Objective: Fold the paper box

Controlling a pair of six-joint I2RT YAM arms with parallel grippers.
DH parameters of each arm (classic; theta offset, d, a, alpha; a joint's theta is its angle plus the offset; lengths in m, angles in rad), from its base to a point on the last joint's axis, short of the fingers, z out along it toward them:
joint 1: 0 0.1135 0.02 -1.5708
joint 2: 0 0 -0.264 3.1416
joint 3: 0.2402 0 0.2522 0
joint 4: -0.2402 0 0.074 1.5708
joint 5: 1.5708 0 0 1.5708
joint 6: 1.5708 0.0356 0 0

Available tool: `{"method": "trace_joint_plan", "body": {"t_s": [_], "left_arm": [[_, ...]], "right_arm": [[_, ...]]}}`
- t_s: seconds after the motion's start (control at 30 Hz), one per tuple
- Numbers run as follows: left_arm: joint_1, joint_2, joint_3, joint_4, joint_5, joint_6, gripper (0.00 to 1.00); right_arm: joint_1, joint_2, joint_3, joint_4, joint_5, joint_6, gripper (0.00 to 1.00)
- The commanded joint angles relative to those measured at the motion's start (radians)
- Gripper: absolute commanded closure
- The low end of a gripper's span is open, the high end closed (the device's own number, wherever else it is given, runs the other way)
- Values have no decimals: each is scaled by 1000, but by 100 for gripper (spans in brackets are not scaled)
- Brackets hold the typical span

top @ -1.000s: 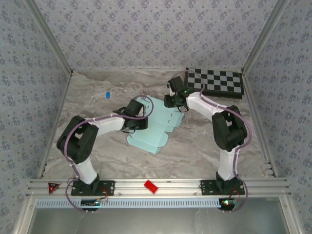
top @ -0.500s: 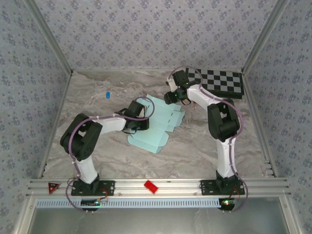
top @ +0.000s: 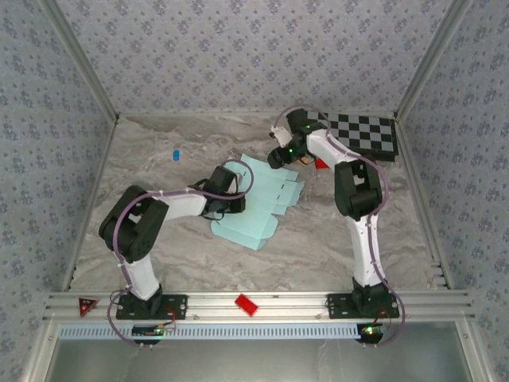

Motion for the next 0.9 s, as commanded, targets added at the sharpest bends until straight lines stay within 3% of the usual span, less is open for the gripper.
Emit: {"method": "trace_joint_plan", "body": {"t_s": [0.0, 0.6, 0.87], "left_arm": [[-11, 12, -55, -76, -28, -3, 100], [-14, 16, -59, -71, -41, -4, 100], [-16, 20, -57, -72, -43, -4, 100]], "right_arm": [[-7, 62, 98, -148, -74, -55, 40], [-10, 235, 369, -414, -123, -117, 42], [-12, 252, 401, -466, -163, -156, 51]]}}
